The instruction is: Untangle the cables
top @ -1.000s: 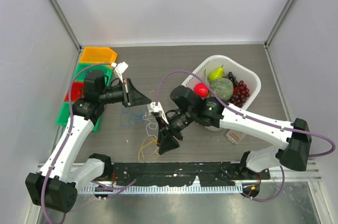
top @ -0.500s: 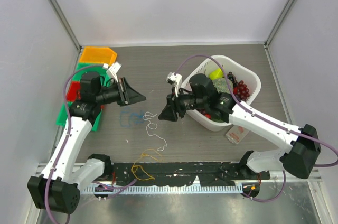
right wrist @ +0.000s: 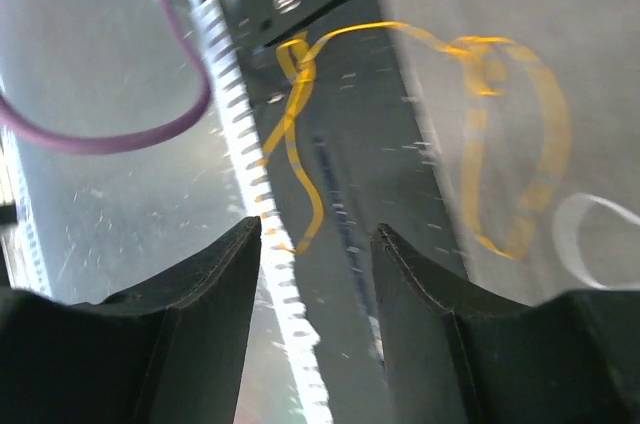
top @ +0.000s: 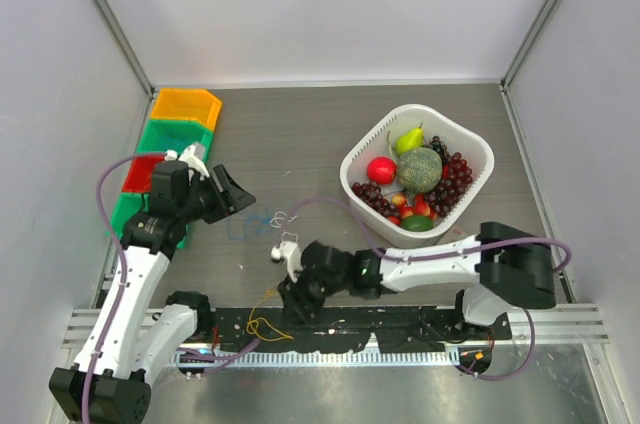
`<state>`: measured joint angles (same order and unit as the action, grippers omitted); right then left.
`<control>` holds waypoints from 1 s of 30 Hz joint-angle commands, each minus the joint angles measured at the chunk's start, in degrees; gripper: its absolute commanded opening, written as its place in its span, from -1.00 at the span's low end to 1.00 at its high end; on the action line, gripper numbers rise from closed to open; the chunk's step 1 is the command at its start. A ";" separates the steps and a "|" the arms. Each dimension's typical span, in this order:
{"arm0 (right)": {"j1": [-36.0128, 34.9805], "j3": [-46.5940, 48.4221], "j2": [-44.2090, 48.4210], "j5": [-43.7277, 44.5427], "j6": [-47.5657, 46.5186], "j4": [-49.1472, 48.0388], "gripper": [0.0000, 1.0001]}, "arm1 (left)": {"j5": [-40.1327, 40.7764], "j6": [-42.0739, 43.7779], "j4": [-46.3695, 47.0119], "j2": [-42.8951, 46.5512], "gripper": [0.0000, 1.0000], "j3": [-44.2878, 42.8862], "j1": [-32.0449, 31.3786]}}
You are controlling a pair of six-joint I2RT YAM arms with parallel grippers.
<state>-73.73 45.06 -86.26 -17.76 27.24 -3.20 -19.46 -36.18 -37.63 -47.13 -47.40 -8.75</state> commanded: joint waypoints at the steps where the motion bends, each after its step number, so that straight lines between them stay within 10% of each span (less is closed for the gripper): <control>1: -6.15 3.71 -6.70 1.94 -0.43 -12.97 0.08 | 2.51 -0.73 -0.87 0.99 0.22 0.90 0.05; 7: -7.56 6.88 -13.58 0.69 0.26 -15.52 0.01 | -3.03 1.29 -1.40 1.69 0.23 1.25 0.05; 12: -7.65 9.53 -11.84 15.89 0.62 -7.18 -0.97 | -11.46 2.34 1.59 2.49 0.23 2.48 0.05; 20: -4.41 8.99 1.62 32.78 0.09 2.83 -0.99 | -16.84 1.65 6.77 1.87 0.18 3.54 -0.56; 30: 4.04 13.91 4.44 35.86 7.99 11.37 -0.99 | 1.79 4.28 11.34 2.32 0.13 0.90 -8.91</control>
<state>-71.09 54.76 -82.96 14.35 30.83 5.08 -24.43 -34.09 -32.03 -44.07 -44.03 -15.81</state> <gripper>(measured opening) 0.029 0.602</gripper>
